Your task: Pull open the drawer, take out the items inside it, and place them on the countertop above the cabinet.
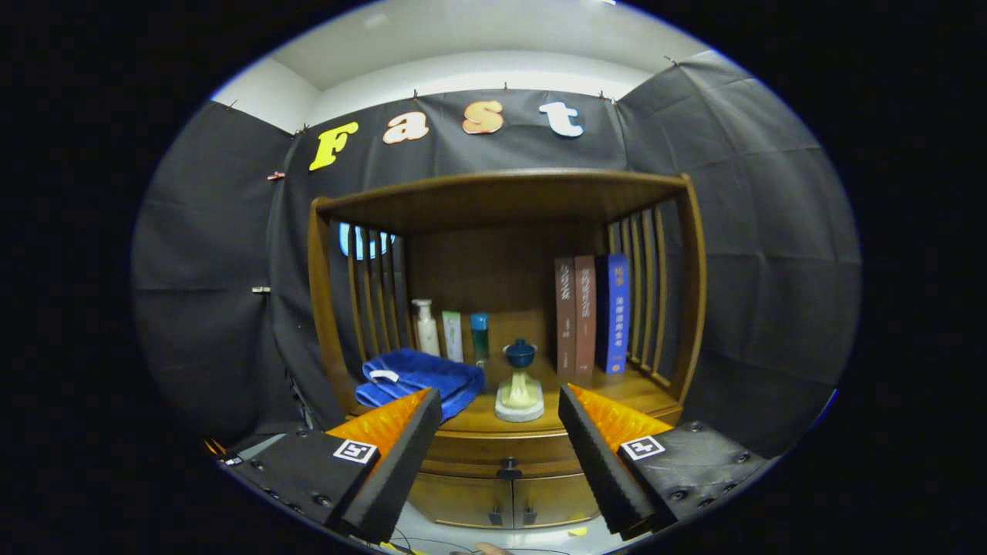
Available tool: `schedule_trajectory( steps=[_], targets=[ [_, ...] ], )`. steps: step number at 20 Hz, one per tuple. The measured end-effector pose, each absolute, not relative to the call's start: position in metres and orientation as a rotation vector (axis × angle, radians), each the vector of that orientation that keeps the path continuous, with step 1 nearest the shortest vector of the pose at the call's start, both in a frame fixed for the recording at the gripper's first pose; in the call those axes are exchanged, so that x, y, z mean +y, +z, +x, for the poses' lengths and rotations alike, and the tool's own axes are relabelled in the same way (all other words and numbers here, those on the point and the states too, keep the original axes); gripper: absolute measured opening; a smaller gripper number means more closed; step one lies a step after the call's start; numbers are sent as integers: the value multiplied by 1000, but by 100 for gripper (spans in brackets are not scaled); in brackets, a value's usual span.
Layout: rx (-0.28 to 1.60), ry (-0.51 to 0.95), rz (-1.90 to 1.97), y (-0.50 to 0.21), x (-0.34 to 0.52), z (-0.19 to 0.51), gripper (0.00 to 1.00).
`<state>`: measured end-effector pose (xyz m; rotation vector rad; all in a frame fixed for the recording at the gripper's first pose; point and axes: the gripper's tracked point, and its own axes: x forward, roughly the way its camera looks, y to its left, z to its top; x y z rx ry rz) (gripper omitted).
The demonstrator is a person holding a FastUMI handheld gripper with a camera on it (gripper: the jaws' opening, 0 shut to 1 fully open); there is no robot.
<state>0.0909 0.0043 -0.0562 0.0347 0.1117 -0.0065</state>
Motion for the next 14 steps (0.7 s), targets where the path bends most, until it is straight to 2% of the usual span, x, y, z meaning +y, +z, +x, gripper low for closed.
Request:
schedule_trajectory(
  steps=[6, 14],
  targets=[
    [65, 16, 61, -15, 9, 51, 99],
    [56, 26, 73, -2, 3, 36, 99]
  ],
)
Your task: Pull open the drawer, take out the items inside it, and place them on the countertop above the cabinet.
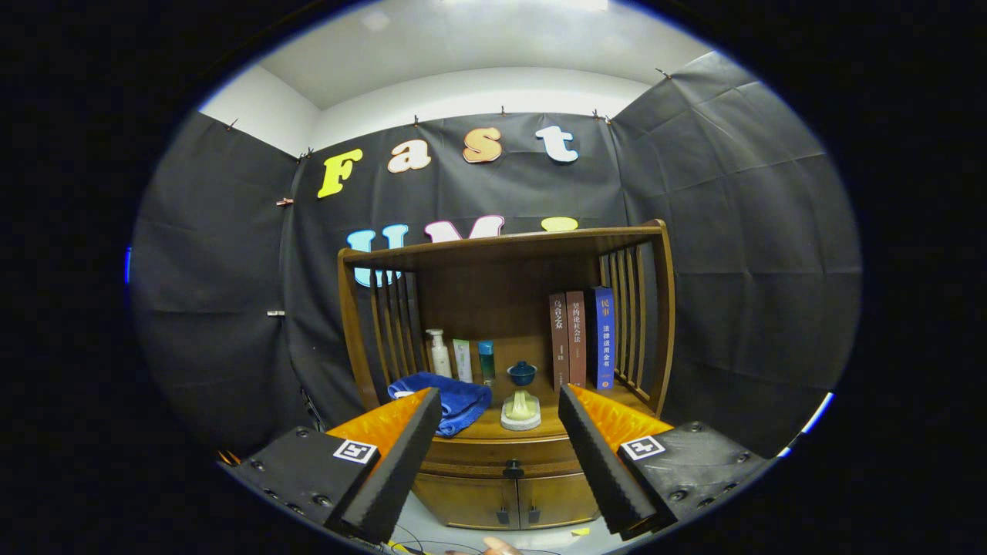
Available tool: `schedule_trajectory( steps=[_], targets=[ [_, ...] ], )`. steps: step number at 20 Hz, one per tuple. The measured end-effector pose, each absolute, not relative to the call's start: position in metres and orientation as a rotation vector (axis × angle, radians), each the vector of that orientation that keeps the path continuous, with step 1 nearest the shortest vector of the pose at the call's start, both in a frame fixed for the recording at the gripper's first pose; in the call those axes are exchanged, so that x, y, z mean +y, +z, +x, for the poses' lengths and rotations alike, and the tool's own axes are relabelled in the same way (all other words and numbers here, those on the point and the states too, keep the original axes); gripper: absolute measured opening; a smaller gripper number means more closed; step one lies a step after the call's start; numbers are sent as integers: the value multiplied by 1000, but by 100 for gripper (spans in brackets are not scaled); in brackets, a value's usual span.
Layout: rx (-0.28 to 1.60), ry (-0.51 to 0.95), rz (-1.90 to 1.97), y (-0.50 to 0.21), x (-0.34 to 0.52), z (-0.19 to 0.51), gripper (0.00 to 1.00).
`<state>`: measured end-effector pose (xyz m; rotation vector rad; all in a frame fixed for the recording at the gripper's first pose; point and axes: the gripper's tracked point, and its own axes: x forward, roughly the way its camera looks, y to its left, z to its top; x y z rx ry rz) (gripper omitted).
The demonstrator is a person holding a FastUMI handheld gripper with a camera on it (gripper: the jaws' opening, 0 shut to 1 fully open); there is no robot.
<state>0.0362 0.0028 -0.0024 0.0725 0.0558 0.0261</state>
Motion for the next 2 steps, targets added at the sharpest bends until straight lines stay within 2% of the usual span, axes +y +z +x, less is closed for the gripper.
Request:
schedule_trajectory(
  steps=[2],
  targets=[
    [55, 28, 76, 0, 1, 36, 99]
  ],
)
